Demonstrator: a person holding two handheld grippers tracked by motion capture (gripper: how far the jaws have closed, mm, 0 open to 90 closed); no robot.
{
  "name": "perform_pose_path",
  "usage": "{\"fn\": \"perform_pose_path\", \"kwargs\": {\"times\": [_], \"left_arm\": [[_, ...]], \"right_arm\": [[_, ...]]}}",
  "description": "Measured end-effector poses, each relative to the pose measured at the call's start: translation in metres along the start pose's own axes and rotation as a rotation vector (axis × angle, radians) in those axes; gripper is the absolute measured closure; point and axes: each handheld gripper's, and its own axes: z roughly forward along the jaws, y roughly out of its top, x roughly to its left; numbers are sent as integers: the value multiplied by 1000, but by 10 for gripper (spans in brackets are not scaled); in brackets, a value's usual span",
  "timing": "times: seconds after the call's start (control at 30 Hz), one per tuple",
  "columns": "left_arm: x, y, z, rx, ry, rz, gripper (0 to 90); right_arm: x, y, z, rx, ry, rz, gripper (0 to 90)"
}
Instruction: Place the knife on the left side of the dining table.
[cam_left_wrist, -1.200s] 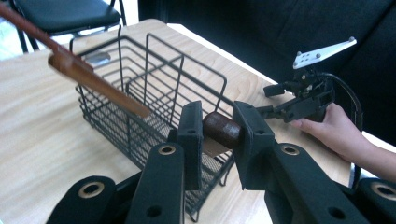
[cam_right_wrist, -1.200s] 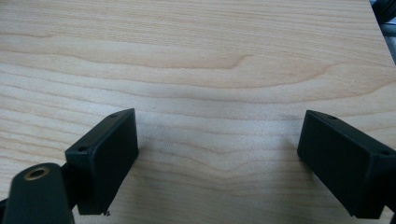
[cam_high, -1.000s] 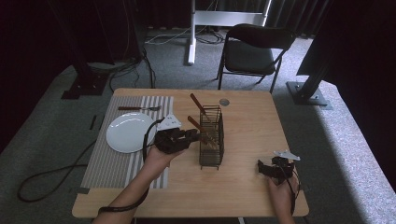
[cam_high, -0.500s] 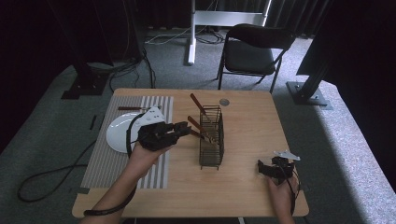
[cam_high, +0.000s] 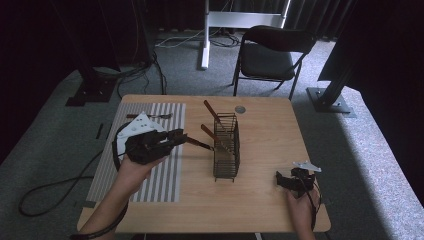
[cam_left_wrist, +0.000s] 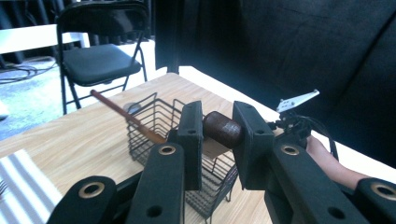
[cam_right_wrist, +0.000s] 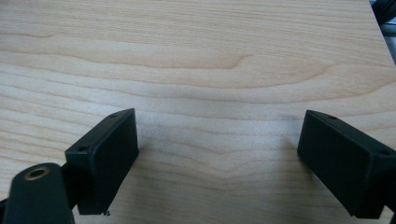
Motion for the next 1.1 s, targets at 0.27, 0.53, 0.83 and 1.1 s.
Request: {"fn": "perform_pose_path", "kwargs": {"times": [0.27, 0.53, 0.83, 1.1], "left_arm": [[12, -16, -19, 2, 35, -25, 747], [24, -35, -34, 15, 64, -56, 747], [35, -59, -44, 54, 90, -92, 747], [47, -81, -56, 81, 116, -143, 747]], "right_arm": [[0, 0, 0, -1, 0, -1, 116], [0, 0, 0, -1, 0, -1, 117], [0, 0, 0, -1, 0, -1, 116], [0, 0, 0, -1, 0, -1, 116]]}}
